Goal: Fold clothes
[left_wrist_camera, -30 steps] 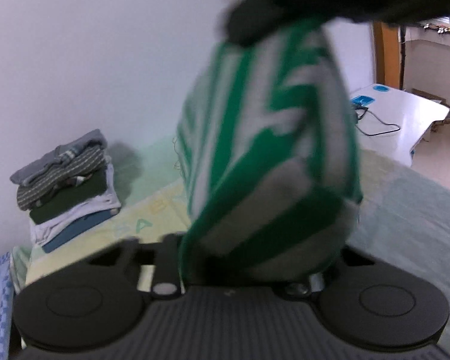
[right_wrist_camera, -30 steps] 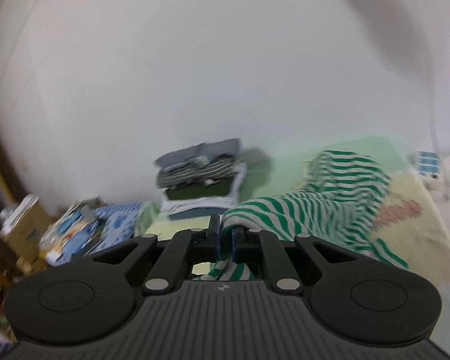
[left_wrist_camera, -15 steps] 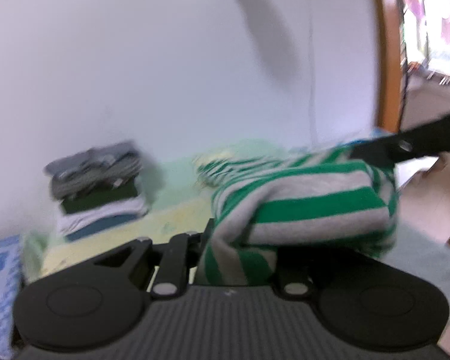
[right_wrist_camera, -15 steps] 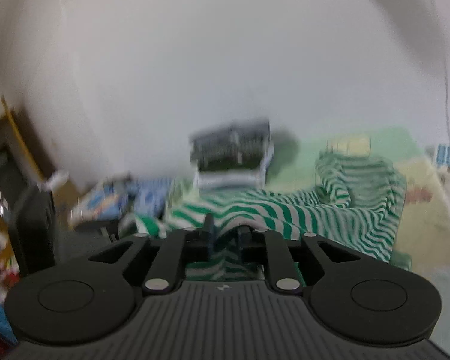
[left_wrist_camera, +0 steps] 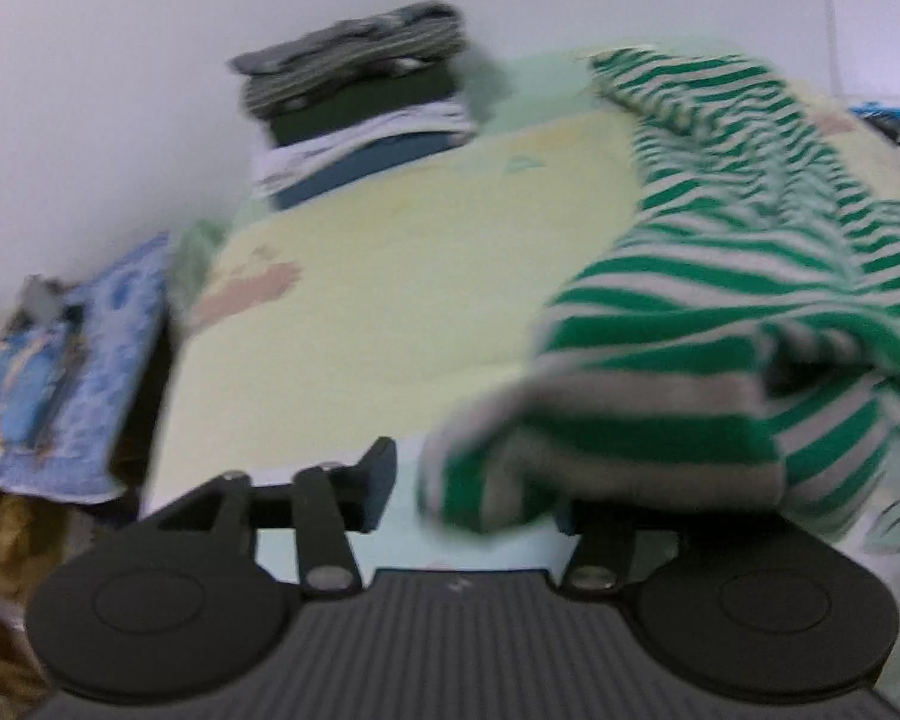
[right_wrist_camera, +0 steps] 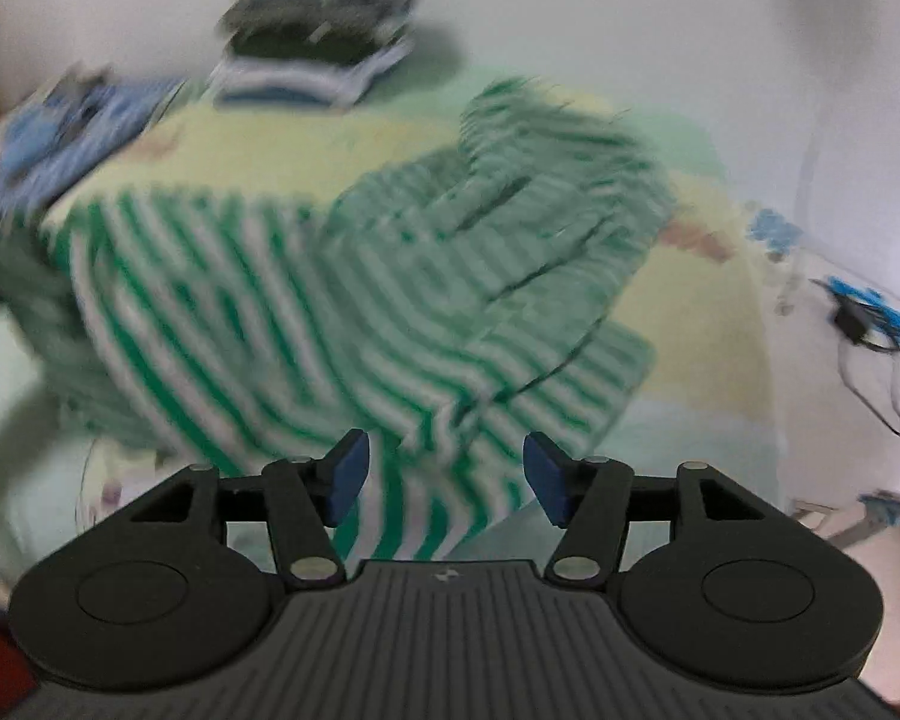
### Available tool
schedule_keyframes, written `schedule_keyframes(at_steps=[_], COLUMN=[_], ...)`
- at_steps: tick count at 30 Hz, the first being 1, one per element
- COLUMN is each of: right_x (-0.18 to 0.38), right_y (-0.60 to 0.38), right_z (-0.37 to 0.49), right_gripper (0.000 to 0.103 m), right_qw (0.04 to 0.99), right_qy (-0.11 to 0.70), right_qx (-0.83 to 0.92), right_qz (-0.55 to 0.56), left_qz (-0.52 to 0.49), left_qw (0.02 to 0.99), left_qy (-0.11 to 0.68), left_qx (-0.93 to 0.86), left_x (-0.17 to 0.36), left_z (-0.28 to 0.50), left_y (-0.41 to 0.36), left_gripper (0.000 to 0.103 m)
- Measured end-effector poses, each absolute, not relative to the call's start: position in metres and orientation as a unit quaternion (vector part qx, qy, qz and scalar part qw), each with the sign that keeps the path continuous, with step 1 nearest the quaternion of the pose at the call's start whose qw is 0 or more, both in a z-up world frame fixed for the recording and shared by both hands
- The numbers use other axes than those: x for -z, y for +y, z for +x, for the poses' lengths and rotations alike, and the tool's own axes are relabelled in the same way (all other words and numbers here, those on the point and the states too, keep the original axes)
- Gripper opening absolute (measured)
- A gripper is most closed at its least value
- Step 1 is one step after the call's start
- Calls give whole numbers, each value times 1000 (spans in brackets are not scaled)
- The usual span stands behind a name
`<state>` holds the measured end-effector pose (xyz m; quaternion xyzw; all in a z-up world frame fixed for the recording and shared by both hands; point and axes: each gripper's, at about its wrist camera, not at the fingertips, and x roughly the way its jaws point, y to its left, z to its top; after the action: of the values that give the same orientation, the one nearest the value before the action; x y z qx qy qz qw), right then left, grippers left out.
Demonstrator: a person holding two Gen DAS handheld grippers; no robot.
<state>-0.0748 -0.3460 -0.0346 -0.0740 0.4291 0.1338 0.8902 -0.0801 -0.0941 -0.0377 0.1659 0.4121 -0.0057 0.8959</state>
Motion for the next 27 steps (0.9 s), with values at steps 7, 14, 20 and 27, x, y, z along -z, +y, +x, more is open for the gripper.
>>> schedule_keyframes(at_steps=[7,14,20,27], right_x=[59,60,42,51], right_y=[-327,-352,-386,-419], right_z=[-82,-77,-84,-68], right_gripper=[66,2,1,43], right_qw=[862,864,892,893], right_qy=[442,454,434,441], right_qx=[-212,-199,-110,-48], right_qz=[-130,-92,-64,82], left_qz=[170,177,218,259], left_qw=[899,920,925,925], left_qy=[401,348,309,277], left_qx=[-32,27,26,-16], left_x=[12,-20,-42,-64], left_z=[-99,-115,-115,-112], left_y=[-82,-128,-142,-129], left_gripper=[72,91,92,102])
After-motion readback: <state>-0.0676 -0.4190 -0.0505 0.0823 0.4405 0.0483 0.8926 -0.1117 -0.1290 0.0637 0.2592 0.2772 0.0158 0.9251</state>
